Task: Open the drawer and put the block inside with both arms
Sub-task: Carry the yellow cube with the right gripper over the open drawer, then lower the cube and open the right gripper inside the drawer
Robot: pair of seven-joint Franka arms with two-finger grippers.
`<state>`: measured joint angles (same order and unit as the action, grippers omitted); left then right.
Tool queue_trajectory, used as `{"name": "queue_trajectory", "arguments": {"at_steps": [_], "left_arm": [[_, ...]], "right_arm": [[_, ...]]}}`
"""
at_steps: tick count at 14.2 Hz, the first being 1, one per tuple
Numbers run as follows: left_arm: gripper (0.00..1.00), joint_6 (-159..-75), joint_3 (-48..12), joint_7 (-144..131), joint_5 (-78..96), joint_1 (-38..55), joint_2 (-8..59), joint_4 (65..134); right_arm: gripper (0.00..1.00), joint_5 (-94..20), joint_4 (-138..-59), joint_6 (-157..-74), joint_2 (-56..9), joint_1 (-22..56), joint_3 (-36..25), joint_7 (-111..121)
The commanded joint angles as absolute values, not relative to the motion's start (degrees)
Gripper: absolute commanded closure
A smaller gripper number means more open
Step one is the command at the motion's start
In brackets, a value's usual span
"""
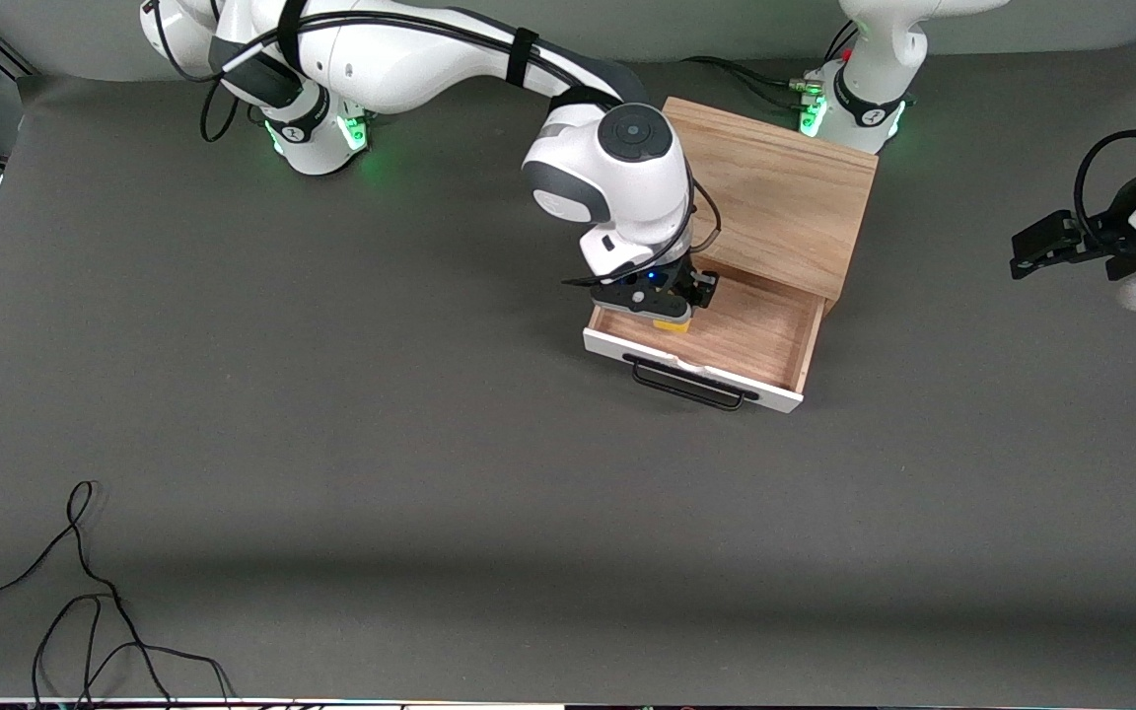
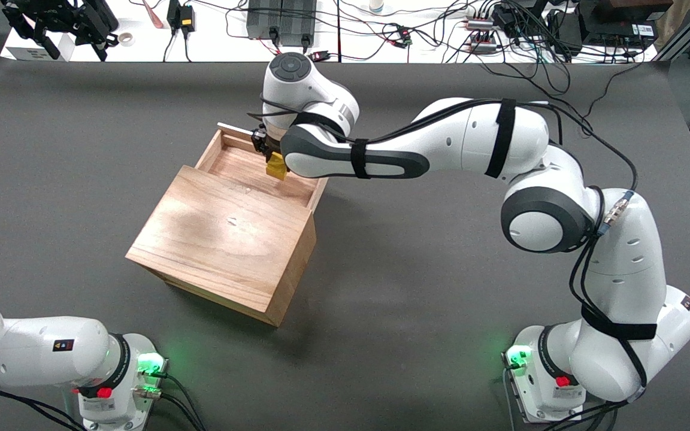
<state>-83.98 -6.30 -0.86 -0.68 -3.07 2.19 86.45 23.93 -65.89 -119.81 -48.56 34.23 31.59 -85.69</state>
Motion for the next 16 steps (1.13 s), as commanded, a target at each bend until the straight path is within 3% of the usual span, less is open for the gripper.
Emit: {"name": "queue_trajectory", "arguments": {"at_steps": [1,3,4,5,6,7,13,16], "left_arm": [[0.0,-83.8,-5.5,0.3,-1.0,-2.3,0.9,87.5],[0.0,-83.8,-5.5,0.3,-1.0,-2.3,0.9,87.6],[0.0,-83.8,-5.5,0.3,-1.0,-2.3,0.9,87.6],[0.0,-83.8,-5.5,0.3,-1.0,-2.3,1.0,87.5],[0.0,-83.8,-5.5,0.4,-1.0,-2.3,1.0,87.6],[0.0,-83.8,-5.5,0.4,-1.0,-2.2,1.0,87.5],[0.0,-83.9,-5.5,0.8,-1.1,-2.3,1.0,87.5],[0.0,-84.1,-5.5,0.9,-1.1,-2.4,1.1,87.5]], "right_arm": [[0.61,26.8,-63.8,-120.1,-50.4,35.8,31.2,-88.2],[0.56,29.0,-63.8,-120.2,-52.2,35.9,31.1,-89.5],[0.34,30.0,-63.8,-120.8,-52.6,35.9,31.1,-90.9],[0.31,30.5,-63.8,-121.1,-52.6,35.9,31.2,-91.2],[0.07,30.6,-63.8,-121.0,-52.6,35.9,31.2,-91.2],[0.0,30.6,-63.6,-120.9,-52.6,35.9,31.2,-91.2],[0.0,30.0,-60.0,-116.2,-50.5,35.8,32.6,-91.1],[0.0,29.6,-58.4,-110.3,-46.3,29.7,37.2,-89.8]]}}
